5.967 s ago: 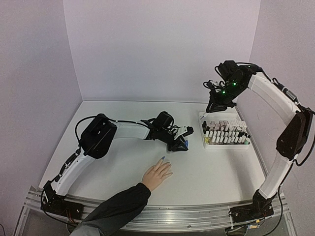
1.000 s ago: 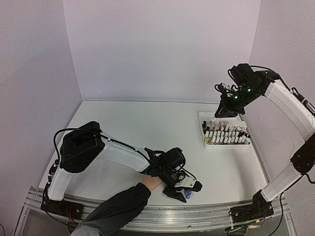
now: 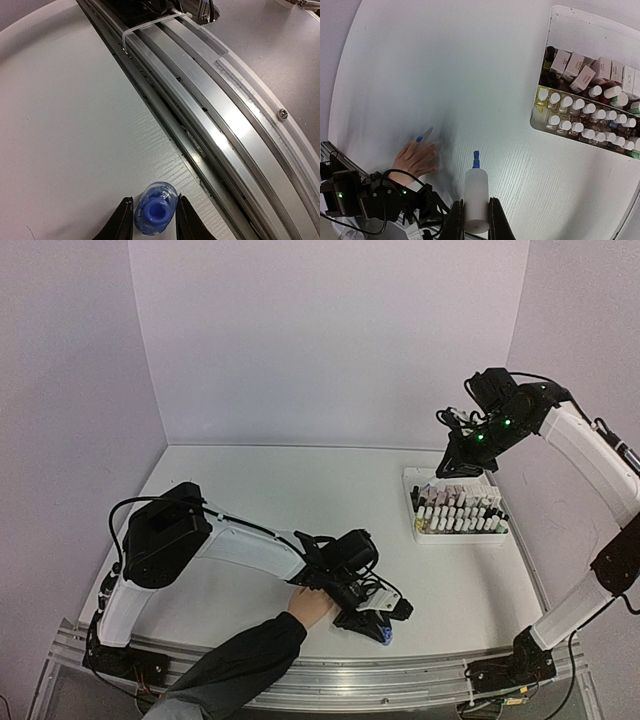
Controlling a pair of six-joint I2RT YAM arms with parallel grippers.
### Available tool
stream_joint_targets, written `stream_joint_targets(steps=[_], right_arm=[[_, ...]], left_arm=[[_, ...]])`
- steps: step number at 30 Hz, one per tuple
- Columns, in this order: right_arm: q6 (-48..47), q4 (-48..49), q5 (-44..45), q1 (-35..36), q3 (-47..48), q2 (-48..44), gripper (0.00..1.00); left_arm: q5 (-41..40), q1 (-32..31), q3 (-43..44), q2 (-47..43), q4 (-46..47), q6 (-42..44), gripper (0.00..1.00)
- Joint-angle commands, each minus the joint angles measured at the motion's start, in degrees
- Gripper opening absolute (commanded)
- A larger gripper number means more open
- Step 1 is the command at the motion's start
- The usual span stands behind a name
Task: Paint the nails
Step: Pick up the nail polish bottle from the corner of the board.
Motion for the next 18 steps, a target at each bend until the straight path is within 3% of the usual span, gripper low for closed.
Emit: stream_joint_targets(steps=[1, 18], right_arm=[[-0.88, 0.29, -0.36, -0.14, 0.84, -1.96, 0.0], [-1.04, -0.11, 0.24, -0.18, 0.85, -2.71, 0.0]], left_arm=[[3.35, 0.88, -5.96, -1.55, 11.79, -9.07, 0.32], [3.3, 1.12, -12.04, -0.49, 24.66, -14.73, 0.36]])
